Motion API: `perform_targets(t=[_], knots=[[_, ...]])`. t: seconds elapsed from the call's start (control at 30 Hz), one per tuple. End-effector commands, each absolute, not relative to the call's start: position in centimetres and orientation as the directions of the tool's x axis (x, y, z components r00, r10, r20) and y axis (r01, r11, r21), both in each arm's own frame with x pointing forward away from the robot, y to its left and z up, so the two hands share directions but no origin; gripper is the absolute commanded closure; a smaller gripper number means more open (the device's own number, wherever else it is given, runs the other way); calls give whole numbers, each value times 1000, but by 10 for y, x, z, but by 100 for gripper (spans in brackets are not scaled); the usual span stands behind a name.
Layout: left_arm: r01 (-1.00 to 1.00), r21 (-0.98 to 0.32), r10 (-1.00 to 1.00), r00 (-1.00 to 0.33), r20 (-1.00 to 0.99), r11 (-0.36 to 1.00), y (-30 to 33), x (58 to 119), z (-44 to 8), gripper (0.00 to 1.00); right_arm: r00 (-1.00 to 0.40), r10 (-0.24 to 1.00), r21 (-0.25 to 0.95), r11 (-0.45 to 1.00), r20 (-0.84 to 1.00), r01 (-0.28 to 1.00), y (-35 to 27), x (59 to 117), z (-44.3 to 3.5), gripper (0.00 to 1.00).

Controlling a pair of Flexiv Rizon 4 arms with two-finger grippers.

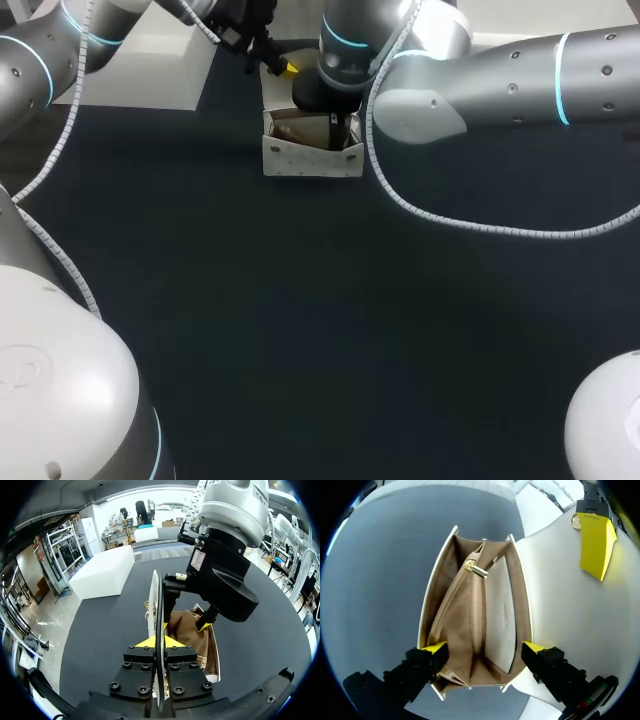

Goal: Pick up the bag, open it, inspect its contents, close it, and place it on the opposite side

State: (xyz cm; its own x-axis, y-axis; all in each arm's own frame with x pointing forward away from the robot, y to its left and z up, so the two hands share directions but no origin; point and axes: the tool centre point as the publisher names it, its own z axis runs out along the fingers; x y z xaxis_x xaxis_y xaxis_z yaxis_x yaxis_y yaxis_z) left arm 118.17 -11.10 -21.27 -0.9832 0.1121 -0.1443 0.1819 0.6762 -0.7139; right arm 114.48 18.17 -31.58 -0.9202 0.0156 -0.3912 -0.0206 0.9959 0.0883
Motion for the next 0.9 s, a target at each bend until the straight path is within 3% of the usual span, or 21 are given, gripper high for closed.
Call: perform_targets(t=[0.03, 0.07, 0.17, 0.33, 0.63, 0.83, 0.9], knots=[[187, -717, 117, -982, -147, 671, -110, 1183, -213, 100, -920, 15, 85, 996, -391, -20, 182, 1148, -322, 0], [190, -718, 119, -982, -149, 670, -110, 1182, -213, 100, -920, 14, 86, 996, -392, -21, 182, 1148, -321, 0], [195, -718, 121, -981, -153, 669, -110, 1180, -211, 100, -913, 12, 84, 996, -408, -24, 182, 1148, -315, 51], [203, -714, 123, -979, -163, 670, -112, 1175, -206, 100, -882, 23, 76, 997, -471, -14, 180, 1145, -294, 78], [180, -701, 106, -983, -148, 690, -115, 1180, -215, 100, -810, 17, 48, 999, -587, -14, 175, 1132, -252, 78], [162, -697, 92, -986, -138, 698, -115, 1187, -225, 100, -784, 13, 39, 999, -621, -15, 176, 1123, -238, 94], [153, -698, 83, -988, -134, 699, -114, 1190, -229, 100, -778, 13, 40, 999, -628, -16, 176, 1121, -236, 95]])
